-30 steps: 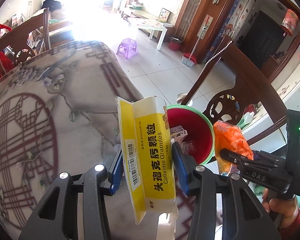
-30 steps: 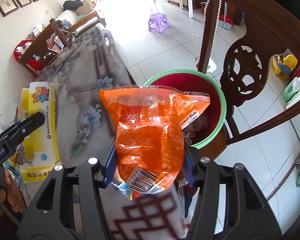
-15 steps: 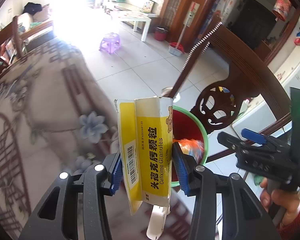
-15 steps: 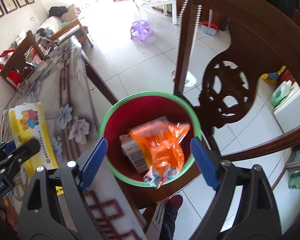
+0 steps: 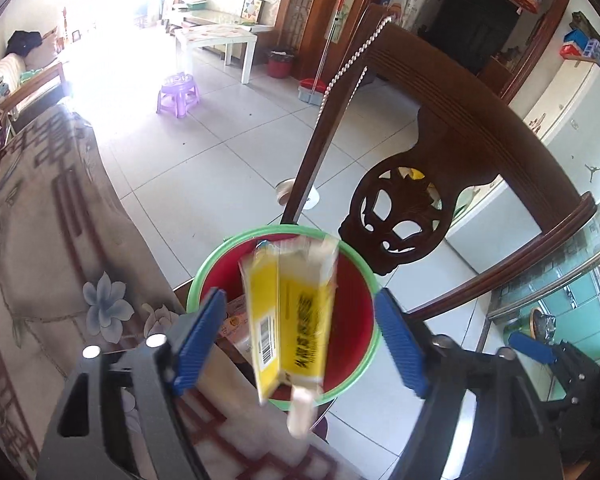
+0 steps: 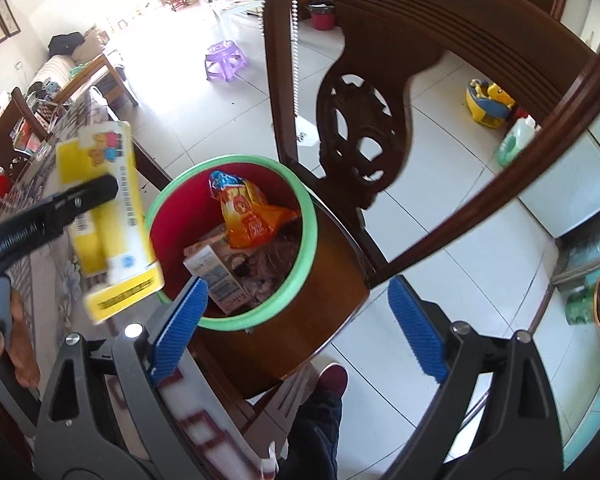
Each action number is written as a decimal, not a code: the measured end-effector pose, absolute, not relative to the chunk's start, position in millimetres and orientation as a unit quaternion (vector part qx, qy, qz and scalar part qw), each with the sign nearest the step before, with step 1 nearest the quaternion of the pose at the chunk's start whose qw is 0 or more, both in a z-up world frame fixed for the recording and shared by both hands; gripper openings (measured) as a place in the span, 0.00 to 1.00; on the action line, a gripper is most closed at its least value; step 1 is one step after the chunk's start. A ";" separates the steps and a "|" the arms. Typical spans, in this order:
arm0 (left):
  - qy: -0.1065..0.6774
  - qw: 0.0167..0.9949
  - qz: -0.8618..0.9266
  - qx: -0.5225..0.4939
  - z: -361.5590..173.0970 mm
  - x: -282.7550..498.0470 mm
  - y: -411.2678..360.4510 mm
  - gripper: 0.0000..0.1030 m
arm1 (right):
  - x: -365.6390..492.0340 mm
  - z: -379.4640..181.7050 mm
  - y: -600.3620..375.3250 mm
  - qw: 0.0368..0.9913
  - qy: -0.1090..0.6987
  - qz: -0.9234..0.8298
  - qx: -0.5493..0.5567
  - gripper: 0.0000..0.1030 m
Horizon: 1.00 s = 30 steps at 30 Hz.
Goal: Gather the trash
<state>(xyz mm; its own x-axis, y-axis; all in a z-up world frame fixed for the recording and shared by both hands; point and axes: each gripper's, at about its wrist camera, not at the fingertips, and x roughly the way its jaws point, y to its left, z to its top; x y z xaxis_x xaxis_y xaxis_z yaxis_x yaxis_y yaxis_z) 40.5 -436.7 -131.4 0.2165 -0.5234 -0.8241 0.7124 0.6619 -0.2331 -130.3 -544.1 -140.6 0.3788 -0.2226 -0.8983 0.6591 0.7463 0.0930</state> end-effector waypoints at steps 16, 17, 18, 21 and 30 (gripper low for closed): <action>0.364 0.866 -0.343 0.006 -37.1 25.0 -228.9 0.92 | -116.2 -105.1 -420.7 0.855 0.423 -0.211 0.213 0.95; 0.348 0.872 -0.344 -0.001 -29.3 21.3 -212.8 0.92 | -114.2 -101.0 -409.4 0.862 0.414 -0.204 0.209 0.95; 0.336 0.877 -0.342 -0.006 -22.9 18.4 -202.0 0.92 | -113.3 -93.7 -392.9 0.874 0.396 -0.203 0.195 0.95; 0.288 0.902 -0.321 -0.017 -0.4 5.3 -156.5 0.92 | -118.4 -69.6 -354.4 0.910 0.325 -0.211 0.149 0.95; 0.187 0.953 -0.236 -0.032 37.1 -23.3 -86.0 0.92 | -128.4 -26.9 -275.0 0.963 0.164 -0.198 0.082 0.96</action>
